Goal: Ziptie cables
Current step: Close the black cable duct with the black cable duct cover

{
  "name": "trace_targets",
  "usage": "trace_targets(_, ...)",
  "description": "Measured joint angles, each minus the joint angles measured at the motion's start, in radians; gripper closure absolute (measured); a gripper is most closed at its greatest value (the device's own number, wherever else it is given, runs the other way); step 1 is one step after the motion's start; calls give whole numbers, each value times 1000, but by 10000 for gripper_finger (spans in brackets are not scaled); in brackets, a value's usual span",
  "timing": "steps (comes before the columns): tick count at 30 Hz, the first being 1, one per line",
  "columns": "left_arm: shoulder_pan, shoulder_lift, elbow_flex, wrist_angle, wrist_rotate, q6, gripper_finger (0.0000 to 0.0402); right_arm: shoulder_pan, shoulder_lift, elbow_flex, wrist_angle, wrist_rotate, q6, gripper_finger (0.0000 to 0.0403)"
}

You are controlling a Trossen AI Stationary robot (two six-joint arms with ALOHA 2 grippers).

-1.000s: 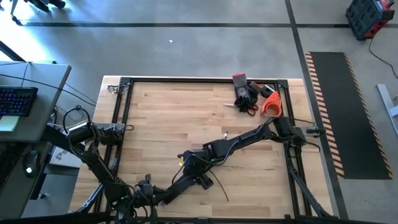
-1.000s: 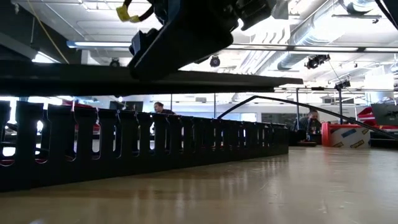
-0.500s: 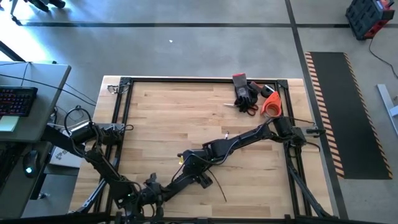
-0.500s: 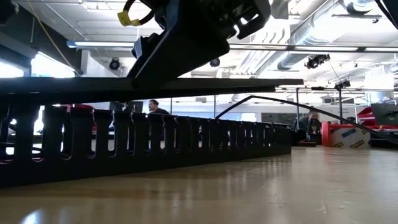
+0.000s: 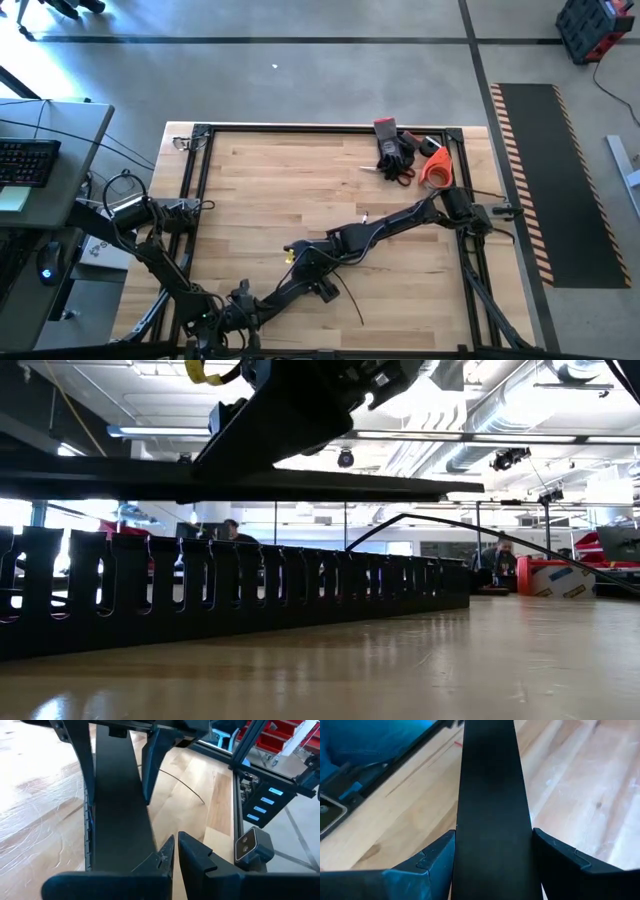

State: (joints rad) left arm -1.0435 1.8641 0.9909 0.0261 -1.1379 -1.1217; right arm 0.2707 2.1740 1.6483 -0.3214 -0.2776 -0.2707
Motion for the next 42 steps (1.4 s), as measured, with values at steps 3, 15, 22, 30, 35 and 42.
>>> trace_targets(3, 0, 0, 0, -2, 1, -2, 402, 0, -1, 1, -12, 28, 0, 190)
trace_targets(15, 11, 0, 0, -15, 30, -3, 402, -2, -1, -8, -18, 12, 3, 190)
trace_targets(22, 25, 0, 0, -83, 41, -86, 402, -2, -1, -8, -18, 9, 3, 190)
trace_targets(30, 50, 46, 0, -91, 94, -134, 402, -2, -1, -8, -18, 9, 2, 190)
trace_targets(35, 50, 76, 1, -87, 83, -187, 402, -2, -1, -10, -26, 13, 0, 190)
trace_targets(42, 48, 98, 2, -83, 74, -214, 402, -2, 10, -10, -34, 18, 0, 190)
